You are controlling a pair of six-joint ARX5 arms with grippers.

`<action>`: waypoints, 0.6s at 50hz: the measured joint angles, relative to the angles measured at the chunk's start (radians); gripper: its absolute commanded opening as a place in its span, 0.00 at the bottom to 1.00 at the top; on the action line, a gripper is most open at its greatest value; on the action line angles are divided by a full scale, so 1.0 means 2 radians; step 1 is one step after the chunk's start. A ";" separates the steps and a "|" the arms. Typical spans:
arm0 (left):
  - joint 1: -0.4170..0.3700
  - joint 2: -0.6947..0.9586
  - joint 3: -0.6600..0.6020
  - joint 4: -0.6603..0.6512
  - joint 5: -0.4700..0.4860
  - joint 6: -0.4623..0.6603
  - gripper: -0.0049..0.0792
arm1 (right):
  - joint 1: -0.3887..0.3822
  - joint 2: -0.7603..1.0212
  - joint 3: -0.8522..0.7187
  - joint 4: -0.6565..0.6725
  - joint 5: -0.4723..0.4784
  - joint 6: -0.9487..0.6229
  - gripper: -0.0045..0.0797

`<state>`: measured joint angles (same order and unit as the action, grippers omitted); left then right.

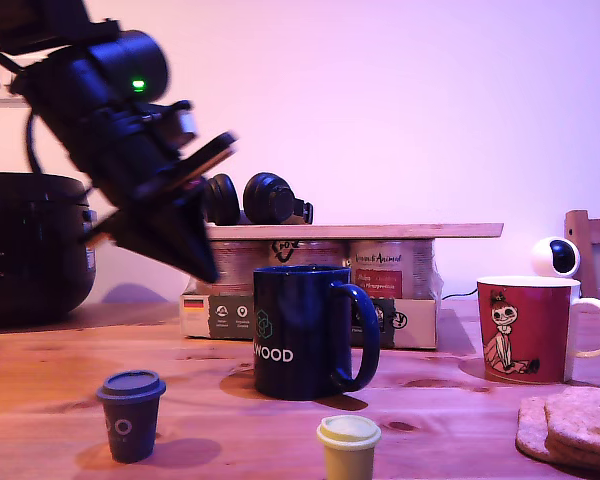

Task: Slide the blue coffee cup to the right

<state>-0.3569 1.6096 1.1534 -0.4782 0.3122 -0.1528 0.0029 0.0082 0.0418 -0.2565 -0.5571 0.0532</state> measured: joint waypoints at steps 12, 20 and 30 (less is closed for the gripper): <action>0.016 -0.054 0.000 -0.012 -0.050 0.023 0.03 | 0.000 0.000 0.000 0.001 0.161 -0.045 0.04; 0.028 -0.077 0.000 -0.012 -0.066 0.026 0.03 | 0.000 0.000 0.000 0.001 0.217 -0.052 0.04; 0.043 -0.128 0.000 -0.023 -0.089 0.026 0.03 | 0.000 0.000 0.000 -0.001 0.218 -0.052 0.04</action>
<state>-0.2703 1.3529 1.1538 -0.5243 0.1341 -0.1005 0.0021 0.0082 0.0418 -0.2592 -0.1215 -0.0509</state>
